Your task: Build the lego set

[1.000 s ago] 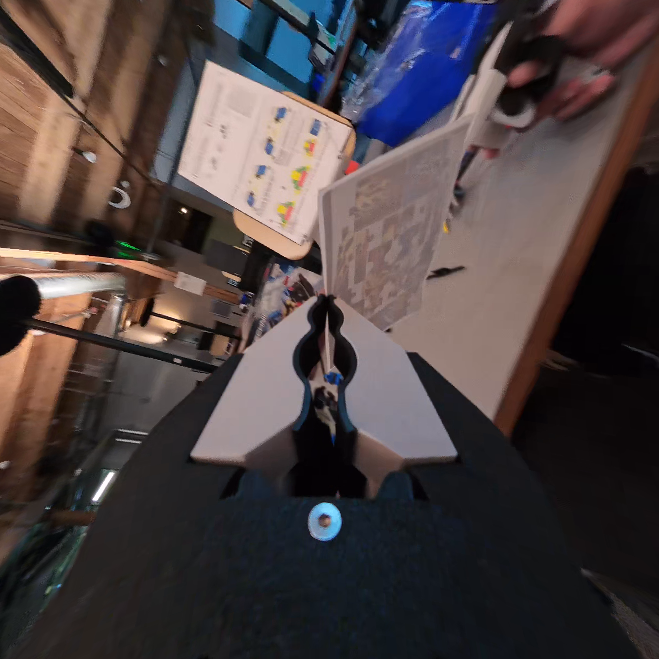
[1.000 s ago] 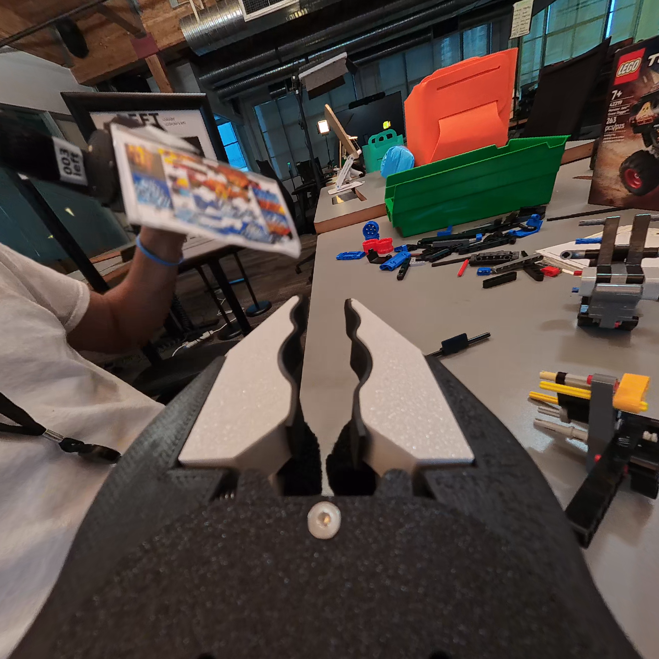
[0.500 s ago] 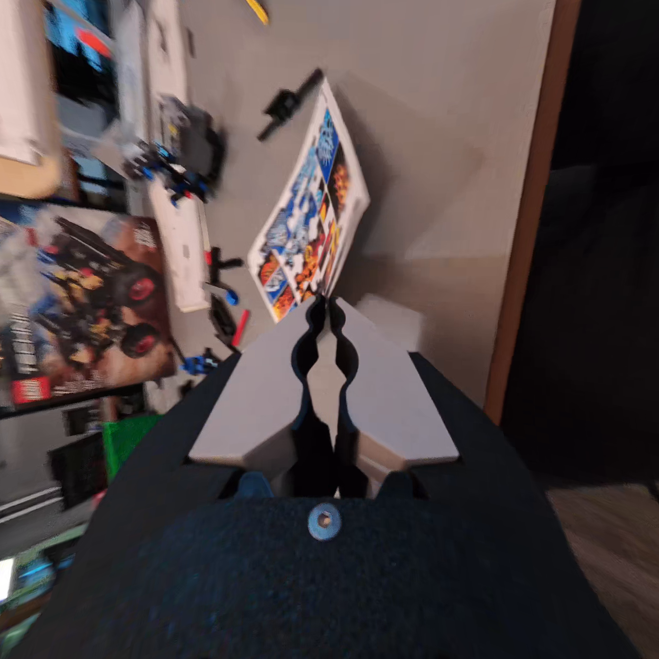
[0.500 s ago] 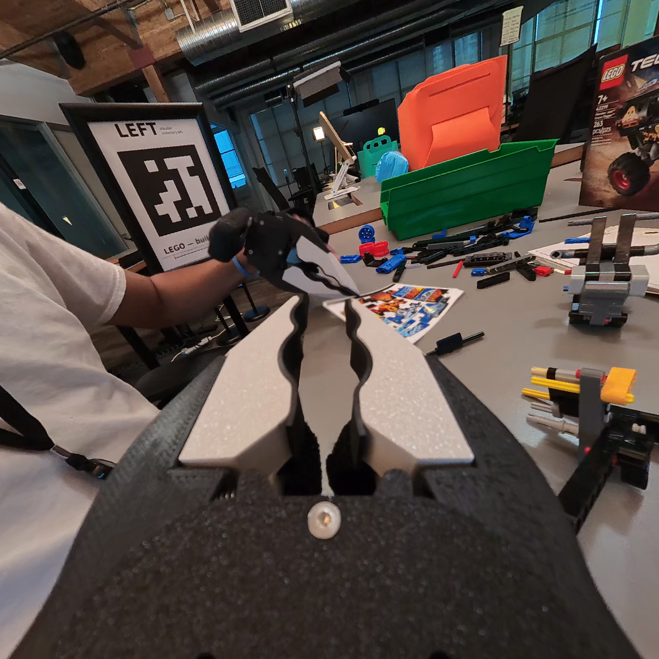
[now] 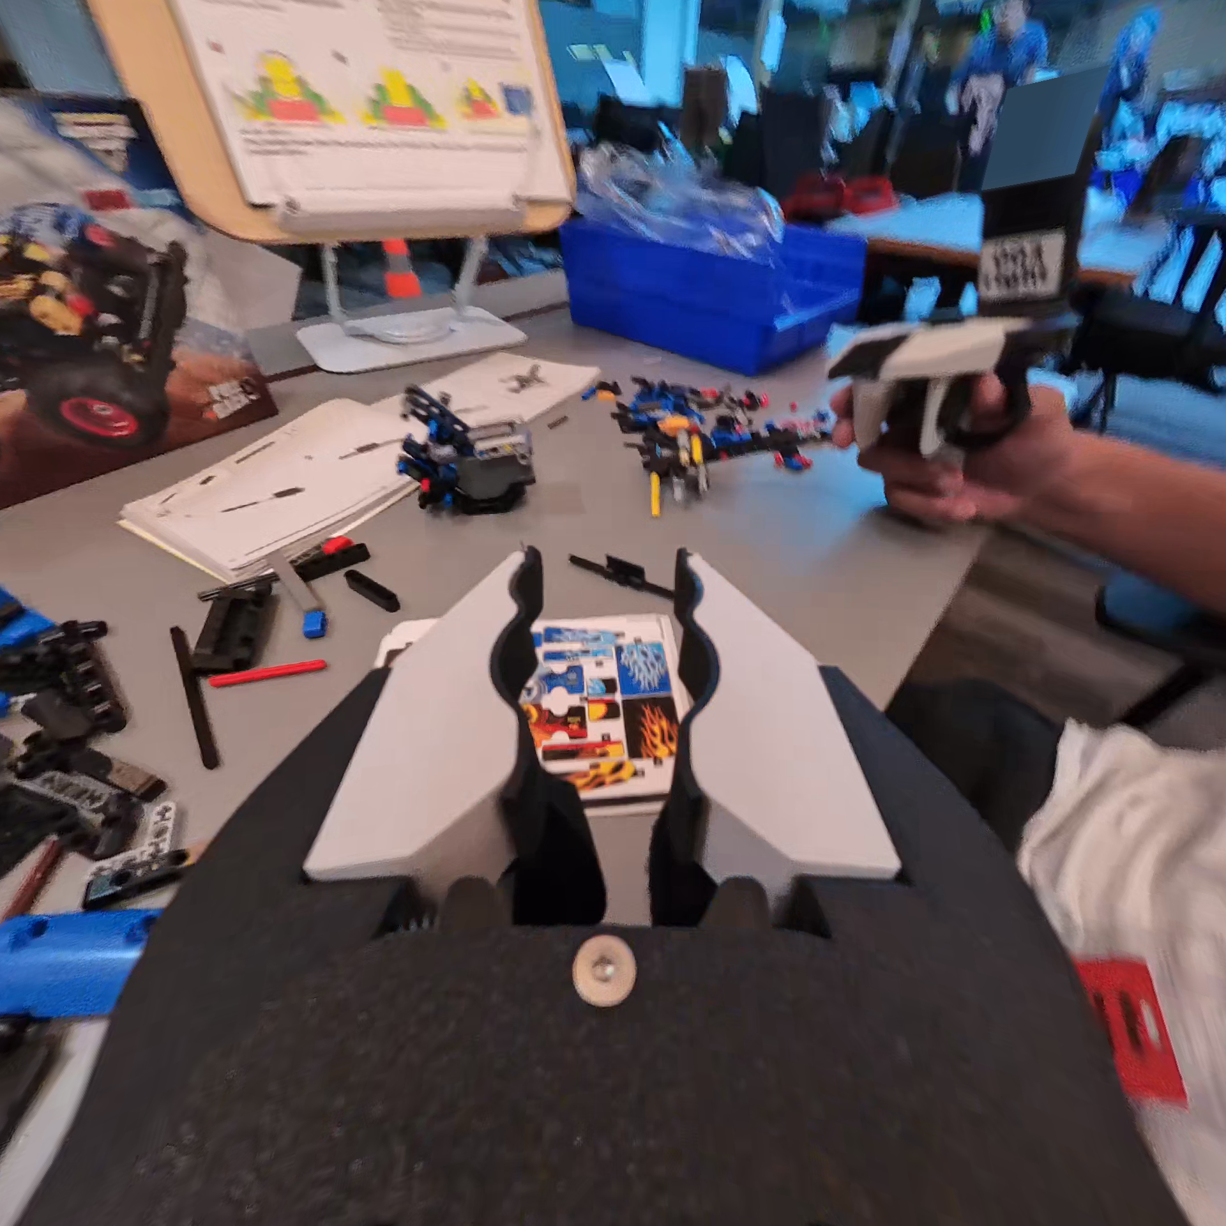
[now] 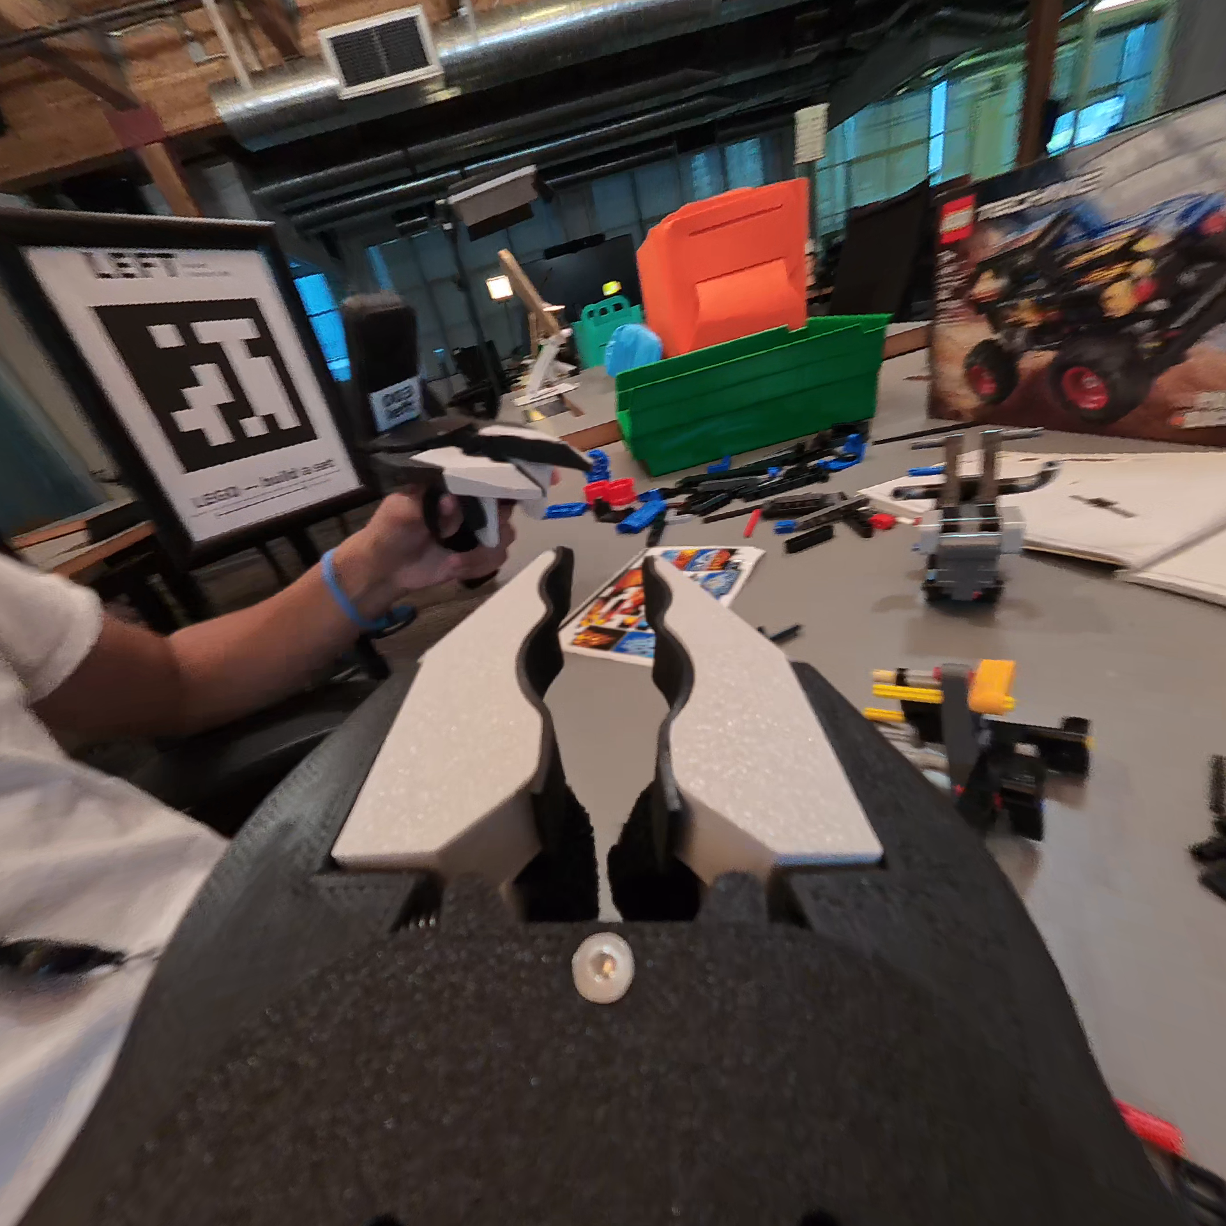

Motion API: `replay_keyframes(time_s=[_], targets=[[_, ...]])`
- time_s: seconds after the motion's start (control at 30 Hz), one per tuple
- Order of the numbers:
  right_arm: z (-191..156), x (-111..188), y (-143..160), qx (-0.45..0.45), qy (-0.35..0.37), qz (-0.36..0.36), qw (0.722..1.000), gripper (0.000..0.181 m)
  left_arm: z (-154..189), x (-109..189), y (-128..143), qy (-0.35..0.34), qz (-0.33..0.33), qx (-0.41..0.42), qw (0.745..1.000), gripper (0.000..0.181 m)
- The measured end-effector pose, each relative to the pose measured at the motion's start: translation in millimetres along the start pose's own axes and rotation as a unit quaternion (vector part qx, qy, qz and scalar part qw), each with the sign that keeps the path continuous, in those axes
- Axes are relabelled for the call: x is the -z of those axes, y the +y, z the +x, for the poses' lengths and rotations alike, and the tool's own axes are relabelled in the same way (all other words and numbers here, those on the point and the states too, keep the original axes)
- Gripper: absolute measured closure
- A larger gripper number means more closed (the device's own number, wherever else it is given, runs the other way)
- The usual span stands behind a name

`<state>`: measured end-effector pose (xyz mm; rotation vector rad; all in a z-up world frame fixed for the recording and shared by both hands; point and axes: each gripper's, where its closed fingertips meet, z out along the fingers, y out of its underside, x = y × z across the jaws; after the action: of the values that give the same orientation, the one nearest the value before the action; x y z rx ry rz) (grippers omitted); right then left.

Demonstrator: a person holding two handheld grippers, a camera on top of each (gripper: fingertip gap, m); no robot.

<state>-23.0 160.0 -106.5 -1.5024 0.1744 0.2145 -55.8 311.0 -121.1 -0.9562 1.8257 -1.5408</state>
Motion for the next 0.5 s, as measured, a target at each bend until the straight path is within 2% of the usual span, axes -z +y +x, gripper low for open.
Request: replay_keyframes(time_s=[0.1,0.2,0.5], targets=[[6.5,4.2,-5.2,0.004,0.021,0.016,1.000,0.161,-6.2,1.0,-5.1,-0.016,0.056,0.060,0.996,0.144],[7.7,4.5,-5.6,-0.001,0.021,0.017,1.000,0.161,-14.8,3.7,5.9,-0.024,0.050,0.107,0.993,0.144],[4.6,2.2,-1.7,0.007,0.019,0.005,1.000,0.161,-21.8,1.8,28.6,-0.073,0.003,0.069,0.995,0.144]])
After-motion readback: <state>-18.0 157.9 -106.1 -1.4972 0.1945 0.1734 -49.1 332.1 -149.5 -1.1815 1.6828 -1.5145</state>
